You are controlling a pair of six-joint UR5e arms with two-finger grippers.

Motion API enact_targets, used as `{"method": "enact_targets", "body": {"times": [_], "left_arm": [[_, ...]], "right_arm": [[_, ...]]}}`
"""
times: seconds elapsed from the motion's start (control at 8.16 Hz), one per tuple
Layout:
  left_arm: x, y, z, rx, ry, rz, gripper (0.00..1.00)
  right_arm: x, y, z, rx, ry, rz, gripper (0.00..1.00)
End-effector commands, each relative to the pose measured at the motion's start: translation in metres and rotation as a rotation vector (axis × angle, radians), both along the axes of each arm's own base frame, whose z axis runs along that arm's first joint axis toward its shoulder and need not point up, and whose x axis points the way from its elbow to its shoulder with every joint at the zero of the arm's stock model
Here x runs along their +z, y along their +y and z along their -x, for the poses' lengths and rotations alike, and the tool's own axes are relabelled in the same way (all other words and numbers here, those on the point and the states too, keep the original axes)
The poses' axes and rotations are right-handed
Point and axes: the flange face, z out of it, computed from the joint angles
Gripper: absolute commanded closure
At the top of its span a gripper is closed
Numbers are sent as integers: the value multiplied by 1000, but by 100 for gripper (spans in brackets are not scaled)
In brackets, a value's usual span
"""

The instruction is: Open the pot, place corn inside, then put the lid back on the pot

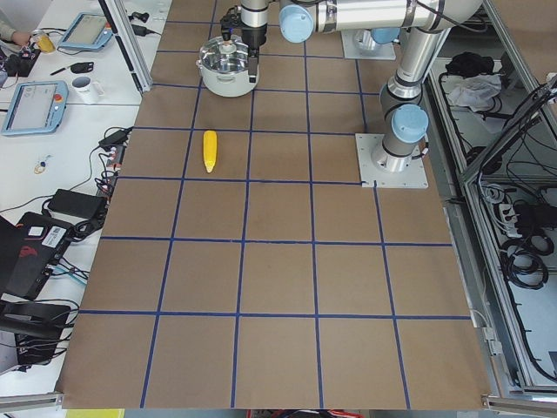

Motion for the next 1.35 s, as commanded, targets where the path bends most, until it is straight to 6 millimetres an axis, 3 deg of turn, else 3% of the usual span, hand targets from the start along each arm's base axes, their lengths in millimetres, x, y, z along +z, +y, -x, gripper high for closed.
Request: {"method": "enact_targets", "body": {"times": [0.0, 0.12, 0.25, 0.37, 0.61, 0.86, 1.1, 1.23], "left_arm": [[0, -6, -26, -117, -26, -10, 0], [-5, -15, -44, -81, -21, -5, 0], [-14, -39, -51, -147, -40, 71, 0], [-19, -51, -54, -364, -81, 92, 0], [-30, -61, -90, -555, -99, 57, 0], [-58, -82, -119, -757, -116, 36, 0], [-98, -109, -117, -958, -70, 89, 0], [-120, -119, -114, -1015, -18, 99, 0]], "right_arm": [[0, 0, 1, 0, 2, 0, 0], [0, 0, 1, 0, 2, 0, 0], [0, 0, 1, 0, 2, 0, 0], [0, -1, 1, -2, 1, 2, 0], [0, -2, 2, -6, 2, 3, 0], [-4, -9, 4, -11, 4, 0, 0], [-9, -34, 0, -13, 1, 29, 0], [-20, -60, -7, -19, -3, 34, 0]]}}
